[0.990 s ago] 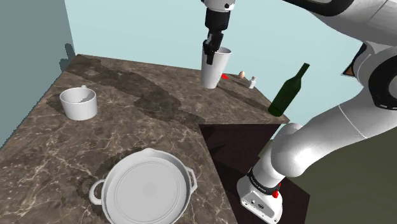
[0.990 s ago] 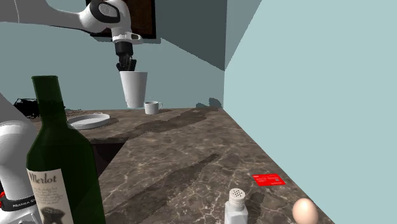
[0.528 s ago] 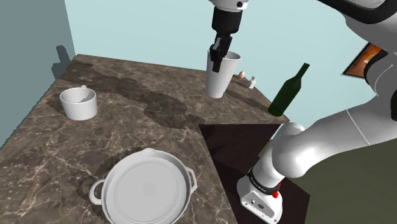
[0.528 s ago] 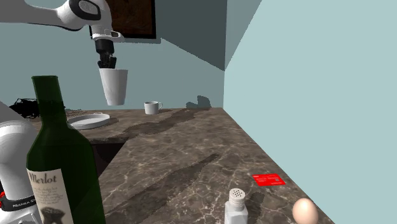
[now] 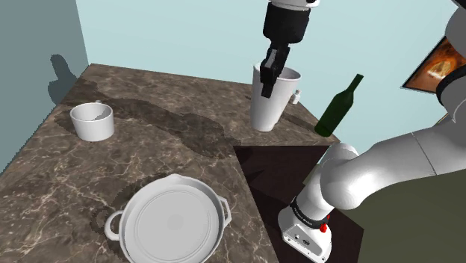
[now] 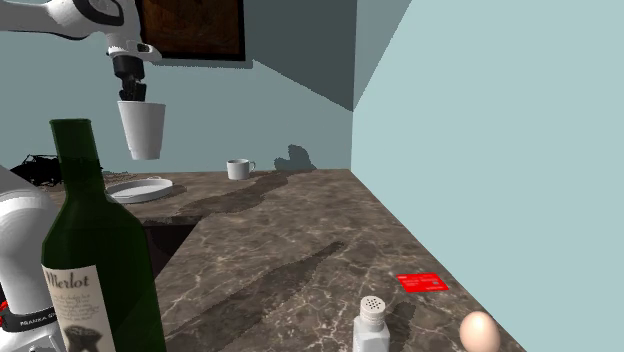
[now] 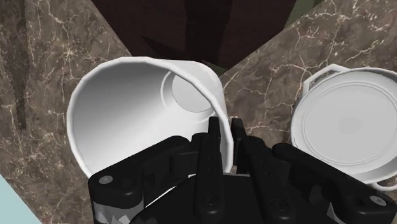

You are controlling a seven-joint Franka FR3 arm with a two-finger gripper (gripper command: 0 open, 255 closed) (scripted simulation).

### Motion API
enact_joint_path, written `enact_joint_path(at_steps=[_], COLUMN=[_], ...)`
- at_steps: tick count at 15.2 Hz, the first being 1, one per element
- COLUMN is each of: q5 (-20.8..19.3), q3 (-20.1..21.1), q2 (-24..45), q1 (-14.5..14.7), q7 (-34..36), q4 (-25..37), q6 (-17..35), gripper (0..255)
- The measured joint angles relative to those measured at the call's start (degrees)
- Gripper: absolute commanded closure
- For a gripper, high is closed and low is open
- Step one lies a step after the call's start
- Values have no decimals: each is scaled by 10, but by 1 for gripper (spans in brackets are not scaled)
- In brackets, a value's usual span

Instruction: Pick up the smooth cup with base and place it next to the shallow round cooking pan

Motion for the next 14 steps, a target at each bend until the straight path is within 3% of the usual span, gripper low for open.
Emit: enact_joint_path(at_steps=[6, 14], q5=[49, 110], q3=[61, 158], q2=[-11, 15], q1=[15, 18], q7=[81, 204], q4=[31, 121], q6=[-38, -87], gripper=[255, 255])
